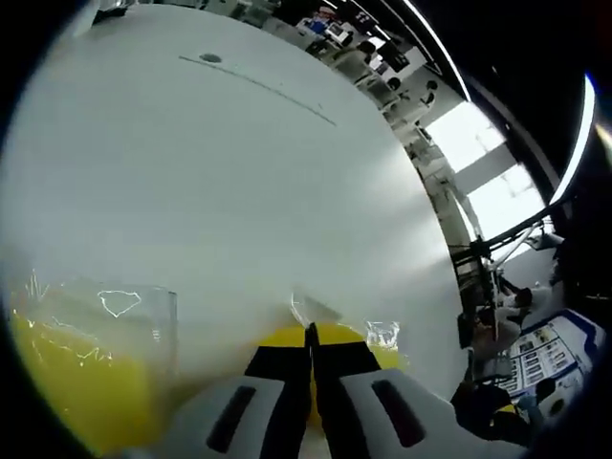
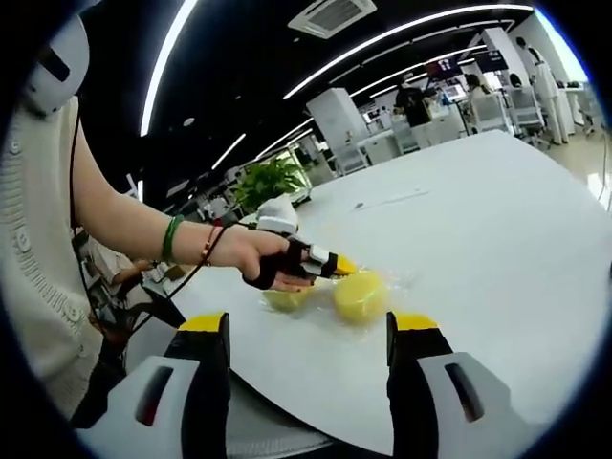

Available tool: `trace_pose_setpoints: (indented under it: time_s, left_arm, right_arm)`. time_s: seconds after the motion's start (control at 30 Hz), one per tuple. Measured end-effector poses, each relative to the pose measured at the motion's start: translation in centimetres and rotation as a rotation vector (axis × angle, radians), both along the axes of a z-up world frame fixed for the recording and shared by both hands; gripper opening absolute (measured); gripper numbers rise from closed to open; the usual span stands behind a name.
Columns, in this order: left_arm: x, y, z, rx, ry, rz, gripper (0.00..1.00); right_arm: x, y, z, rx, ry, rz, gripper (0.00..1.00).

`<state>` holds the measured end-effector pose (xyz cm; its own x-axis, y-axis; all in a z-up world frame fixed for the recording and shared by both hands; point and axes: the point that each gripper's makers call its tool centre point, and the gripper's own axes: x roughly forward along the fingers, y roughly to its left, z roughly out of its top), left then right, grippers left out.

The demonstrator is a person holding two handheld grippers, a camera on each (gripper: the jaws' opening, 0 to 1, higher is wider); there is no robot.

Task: Compare the silicone blocks by pressing each to a similar depth, holding the contact briefly, and releasing to observe deformation and rebound differences across the visible hardness samples.

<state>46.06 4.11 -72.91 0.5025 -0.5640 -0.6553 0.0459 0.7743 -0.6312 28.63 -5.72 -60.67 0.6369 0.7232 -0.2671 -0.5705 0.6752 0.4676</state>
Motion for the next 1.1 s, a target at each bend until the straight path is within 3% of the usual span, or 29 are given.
trace_pose_setpoints:
  time_s: [0.2, 0.33, 0.4, 0.47, 0.5, 0.57, 0.73, 1.1]
  left_arm:
    - [-0.2, -0.7, 1.9, -0.051, -0.039, -0.023, 0.0]
    - [-0.3, -1.4, 4.0, -0.041, -0.146, -0.11, 0.0]
    - [-0.6, -2.2, 5.3, -0.074, -0.185, -0.161, 0.0]
    - [-0.9, -2.1, 6.0, -0.008, -0.246, -0.223, 0.0]
    - [-1.0, -2.4, 6.7, -0.012, -0.286, -0.244, 0.0]
    - [-1.4, -2.4, 7.1, -0.006, -0.288, -0.256, 0.0]
    - [-2.2, -2.5, 8.3, 0.07, -0.383, -0.338, 0.0]
    - [-3.3, -3.5, 11.3, 0.047, -0.458, -0.387, 0.0]
  right_arm:
    - [0.1, 0.4, 0.5, 0.004, -0.007, 0.012, 0.61]
    - [0.1, 0.9, 1.0, 0.0, -0.016, 0.026, 0.6]
    - [0.0, 1.1, 1.1, -0.006, -0.017, 0.034, 0.6]
    - [0.0, 1.3, 1.2, -0.009, -0.019, 0.04, 0.6]
    - [-0.1, 1.3, 1.4, -0.007, -0.021, 0.043, 0.6]
    - [-0.2, 1.5, 1.6, -0.014, -0.025, 0.049, 0.6]
    - [-0.3, 1.4, 1.8, -0.023, -0.032, 0.057, 0.6]
    - [-0.7, 1.4, 2.4, -0.042, -0.052, 0.07, 0.61]
